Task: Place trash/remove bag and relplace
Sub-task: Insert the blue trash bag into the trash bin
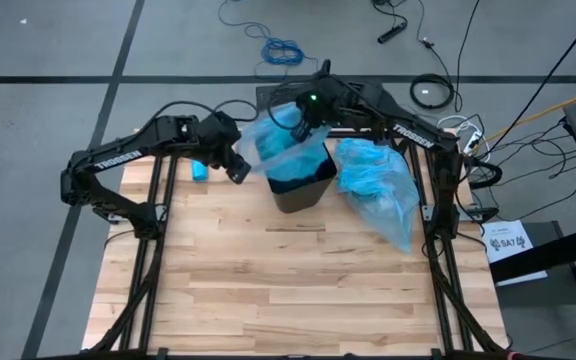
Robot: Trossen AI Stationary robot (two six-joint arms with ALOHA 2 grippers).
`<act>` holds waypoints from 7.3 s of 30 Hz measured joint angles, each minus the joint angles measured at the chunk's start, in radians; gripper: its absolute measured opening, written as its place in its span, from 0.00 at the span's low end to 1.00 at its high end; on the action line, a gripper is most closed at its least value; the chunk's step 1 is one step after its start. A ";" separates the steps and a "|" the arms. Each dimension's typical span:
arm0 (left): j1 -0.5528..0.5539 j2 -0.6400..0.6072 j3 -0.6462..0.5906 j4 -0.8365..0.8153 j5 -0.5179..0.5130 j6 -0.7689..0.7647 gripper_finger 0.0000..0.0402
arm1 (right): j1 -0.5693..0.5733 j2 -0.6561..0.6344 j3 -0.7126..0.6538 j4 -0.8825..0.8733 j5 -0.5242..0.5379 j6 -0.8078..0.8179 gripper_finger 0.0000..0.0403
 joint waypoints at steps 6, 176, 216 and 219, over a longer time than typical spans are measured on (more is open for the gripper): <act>0.006 0.000 0.000 0.011 -0.122 0.014 0.49 | -0.040 0.009 0.001 -0.030 -0.115 0.031 0.00; 0.186 0.000 -0.053 0.405 0.443 0.425 0.49 | -0.027 -0.178 -0.066 -0.341 -0.519 0.159 0.00; -0.099 0.051 -0.053 0.063 0.244 0.220 0.49 | 0.232 -0.159 -0.448 -0.152 -0.483 0.382 0.00; -0.099 0.051 -0.053 0.056 0.239 0.246 0.49 | 0.255 -0.161 -0.483 -0.078 -0.483 0.410 0.00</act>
